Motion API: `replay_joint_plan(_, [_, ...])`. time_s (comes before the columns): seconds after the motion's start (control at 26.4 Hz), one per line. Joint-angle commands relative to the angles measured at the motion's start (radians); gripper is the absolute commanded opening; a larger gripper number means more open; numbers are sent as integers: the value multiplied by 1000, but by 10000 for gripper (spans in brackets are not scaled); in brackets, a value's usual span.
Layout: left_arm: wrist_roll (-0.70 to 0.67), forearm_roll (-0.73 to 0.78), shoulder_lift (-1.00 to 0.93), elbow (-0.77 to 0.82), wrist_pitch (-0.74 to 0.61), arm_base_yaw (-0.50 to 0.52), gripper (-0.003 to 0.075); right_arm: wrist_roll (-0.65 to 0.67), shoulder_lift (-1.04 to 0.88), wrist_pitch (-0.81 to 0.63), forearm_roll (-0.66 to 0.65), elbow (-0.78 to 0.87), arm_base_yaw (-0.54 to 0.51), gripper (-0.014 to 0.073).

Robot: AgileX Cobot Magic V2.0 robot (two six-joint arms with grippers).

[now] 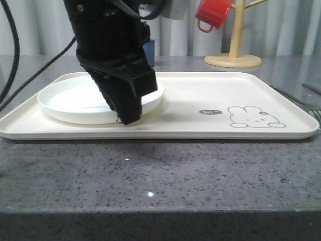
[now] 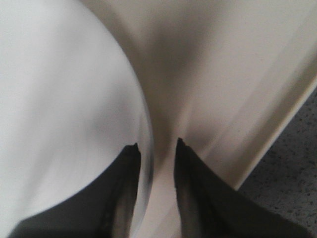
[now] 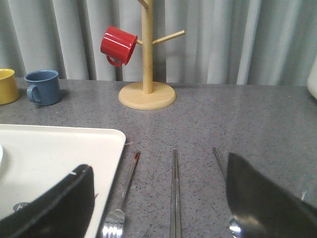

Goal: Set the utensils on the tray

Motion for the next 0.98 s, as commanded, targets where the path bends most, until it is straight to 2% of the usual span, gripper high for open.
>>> replay_joint_plan(0.0, [-13,-7,-83,-32,-8,-6,275,-8,15,-77,0,-36,-5,574])
replay_joint_plan(0.11, [-35,-7,-136,-34,-8,23,254,-8,15,-77,0,-36,-5,574])
replay_joint_plan(0.23, [-42,-7,-197,-34,-6,100,214,-8,15,-77,0,-36,-5,574])
replay_joint_plan(0.53, [-68,-34,-364,10,33,430,-13,-8,15,-77,0,-36,-5,574])
replay_joint_plan(0.64, [-68,-69,-424,83,23,557,-19,-8,15,-77,0,-36,-5,574])
replay_joint_plan(0.8, [-68,-98,-528,228,-58,688,-19,-8,15,-77,0,-36,-5,574])
replay_joint_plan(0.95, [-68,-104,-697,418,-223,715,-19,-8,15,-77,0,-36,-5,574])
